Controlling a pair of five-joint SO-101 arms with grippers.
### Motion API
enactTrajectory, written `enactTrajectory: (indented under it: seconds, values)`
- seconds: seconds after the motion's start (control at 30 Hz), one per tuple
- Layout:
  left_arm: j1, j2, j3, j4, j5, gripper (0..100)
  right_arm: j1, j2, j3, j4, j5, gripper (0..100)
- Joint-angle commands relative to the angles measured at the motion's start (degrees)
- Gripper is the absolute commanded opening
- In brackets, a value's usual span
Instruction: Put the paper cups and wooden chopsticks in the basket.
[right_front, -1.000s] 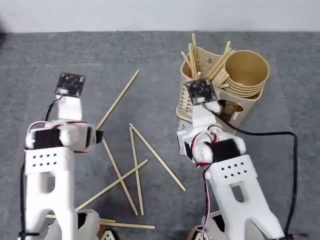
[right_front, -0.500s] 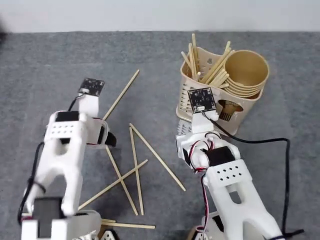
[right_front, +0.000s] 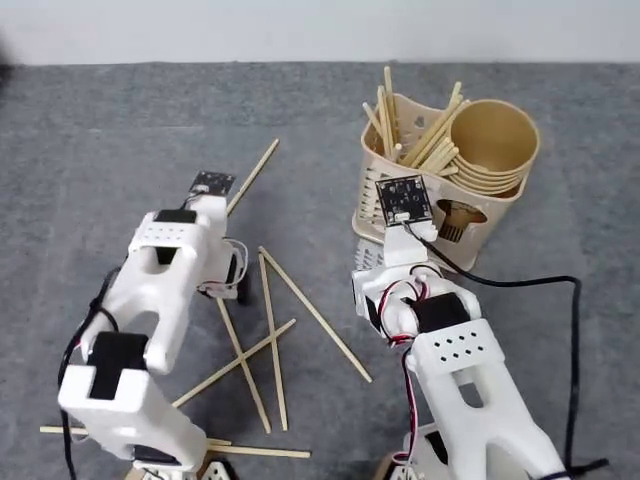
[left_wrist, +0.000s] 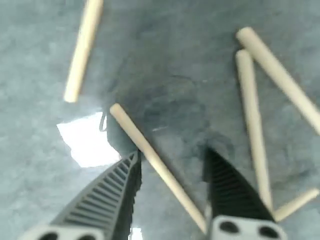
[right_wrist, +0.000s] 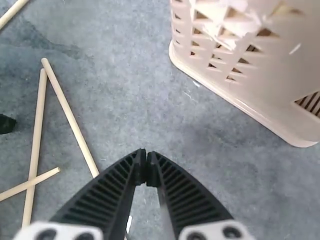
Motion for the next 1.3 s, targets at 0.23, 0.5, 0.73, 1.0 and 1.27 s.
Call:
enactTrajectory:
  seconds: [0.23, 0.5, 0.73, 1.0, 1.27]
  values:
    - [4.1, 2.7, -7.0, -0.1, 0.7, 1, 0.3, -1.5, -0.4, -0.5, -0.5, 0.9]
    - [3.6, 5.4, -20.8, -0.4, 0.6, 1, 0.3, -1.5, -0.4, -0.5, -0.5, 0.9]
    - [3.7, 16.2, -39.8, -0.4, -2.5, 1, 0.3, -1.5, -0.4, -0.6, -0.5, 0.9]
    - [3.1, 35.2, -66.5, 2.1, -6.7, 1, 0.3, -1.4, -0.4, -0.6, -0.5, 0.9]
    - [2.7, 50.6, -96.2, 14.0, -7.7, 8, 0.3, -1.0, -0.4, -0.7, -0.5, 0.9]
